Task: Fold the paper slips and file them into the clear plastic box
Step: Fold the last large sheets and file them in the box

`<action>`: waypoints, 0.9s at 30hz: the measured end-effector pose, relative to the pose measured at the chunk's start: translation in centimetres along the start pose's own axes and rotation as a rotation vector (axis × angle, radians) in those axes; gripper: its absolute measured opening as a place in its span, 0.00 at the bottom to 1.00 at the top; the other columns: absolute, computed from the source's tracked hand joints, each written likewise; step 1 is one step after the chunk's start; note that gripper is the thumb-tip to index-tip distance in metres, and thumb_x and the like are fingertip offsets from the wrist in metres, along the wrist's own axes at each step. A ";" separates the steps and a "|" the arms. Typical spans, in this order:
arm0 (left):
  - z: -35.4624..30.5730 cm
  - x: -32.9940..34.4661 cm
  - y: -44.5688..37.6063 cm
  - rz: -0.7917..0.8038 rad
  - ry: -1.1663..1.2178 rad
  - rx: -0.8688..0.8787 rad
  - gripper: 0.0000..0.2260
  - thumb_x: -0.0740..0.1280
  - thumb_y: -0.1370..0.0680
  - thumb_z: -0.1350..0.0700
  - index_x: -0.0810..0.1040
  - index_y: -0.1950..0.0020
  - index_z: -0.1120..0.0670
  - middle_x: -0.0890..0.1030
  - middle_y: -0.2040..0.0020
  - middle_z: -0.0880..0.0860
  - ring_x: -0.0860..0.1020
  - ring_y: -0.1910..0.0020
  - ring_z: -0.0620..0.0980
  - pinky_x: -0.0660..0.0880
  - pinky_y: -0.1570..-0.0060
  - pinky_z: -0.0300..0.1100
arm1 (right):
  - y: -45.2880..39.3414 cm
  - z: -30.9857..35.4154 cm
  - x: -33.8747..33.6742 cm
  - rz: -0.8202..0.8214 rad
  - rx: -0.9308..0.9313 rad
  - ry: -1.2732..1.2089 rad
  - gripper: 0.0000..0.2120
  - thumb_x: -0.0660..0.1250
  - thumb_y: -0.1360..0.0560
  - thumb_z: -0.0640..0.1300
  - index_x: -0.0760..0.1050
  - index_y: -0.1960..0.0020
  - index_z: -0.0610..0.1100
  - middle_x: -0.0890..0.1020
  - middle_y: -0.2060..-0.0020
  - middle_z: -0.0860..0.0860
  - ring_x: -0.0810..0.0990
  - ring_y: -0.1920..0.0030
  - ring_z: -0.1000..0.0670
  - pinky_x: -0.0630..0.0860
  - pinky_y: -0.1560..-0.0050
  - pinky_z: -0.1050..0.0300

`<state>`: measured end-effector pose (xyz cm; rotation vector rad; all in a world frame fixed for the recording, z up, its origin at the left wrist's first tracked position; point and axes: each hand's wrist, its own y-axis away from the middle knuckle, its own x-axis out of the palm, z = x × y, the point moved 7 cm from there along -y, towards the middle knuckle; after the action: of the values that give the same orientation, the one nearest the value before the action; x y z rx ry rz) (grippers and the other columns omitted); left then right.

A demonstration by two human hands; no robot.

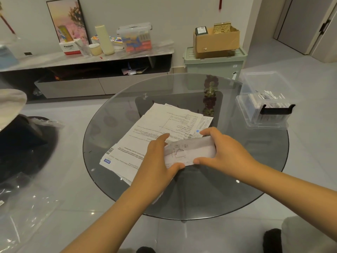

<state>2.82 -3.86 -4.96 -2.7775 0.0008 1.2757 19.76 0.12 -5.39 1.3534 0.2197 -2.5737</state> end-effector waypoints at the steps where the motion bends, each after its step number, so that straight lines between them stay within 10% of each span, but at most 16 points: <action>1: 0.1 0.1 -0.1 0.004 -0.009 -0.007 0.36 0.72 0.27 0.50 0.54 0.26 0.45 0.63 0.31 0.46 0.64 0.35 0.41 0.57 0.47 0.23 | -0.1 -0.1 0.3 -0.014 0.002 0.047 0.37 0.72 0.35 0.60 0.59 0.32 0.55 0.76 0.44 0.51 0.72 0.44 0.48 0.70 0.47 0.55; 8: 1.0 -0.5 -0.4 0.059 -0.029 -0.058 0.33 0.67 0.23 0.58 0.52 0.25 0.43 0.63 0.32 0.48 0.69 0.40 0.45 0.63 0.43 0.33 | -0.7 -0.4 -0.2 0.044 0.046 0.093 0.35 0.69 0.28 0.51 0.53 0.28 0.59 0.71 0.42 0.50 0.65 0.39 0.46 0.60 0.39 0.52; 16: -0.5 -1.0 0.4 -0.086 -0.177 0.079 0.29 0.64 0.23 0.61 0.58 0.26 0.44 0.53 0.27 0.45 0.61 0.31 0.46 0.61 0.36 0.34 | 0.6 -0.2 -1.5 -0.079 -0.045 0.218 0.09 0.59 0.22 0.51 0.76 0.47 0.51 0.72 0.56 0.53 0.68 0.51 0.51 0.61 0.49 0.57; 19: -1.6 -0.7 0.7 -0.104 -0.281 0.201 0.23 0.63 0.22 0.58 0.65 0.28 0.46 0.58 0.27 0.47 0.60 0.32 0.47 0.55 0.39 0.33 | 1.4 -0.3 -2.3 -0.115 0.021 0.193 0.18 0.57 0.22 0.52 0.74 0.64 0.43 0.74 0.70 0.50 0.73 0.64 0.47 0.64 0.66 0.56; 27: -3.1 2.2 2.1 0.148 -0.316 0.432 0.27 0.58 0.27 0.39 0.70 0.31 0.48 0.67 0.30 0.46 0.61 0.31 0.45 0.55 0.31 0.40 | 3.6 -1.4 -0.8 0.254 0.320 -0.275 0.14 0.61 0.23 0.45 0.81 0.58 0.38 0.84 0.71 0.50 0.69 0.79 0.54 0.69 0.73 0.66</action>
<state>6.53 -6.13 -4.74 -2.2285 0.4152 1.5221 22.23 -2.98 -5.62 1.0169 -0.3990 -2.6078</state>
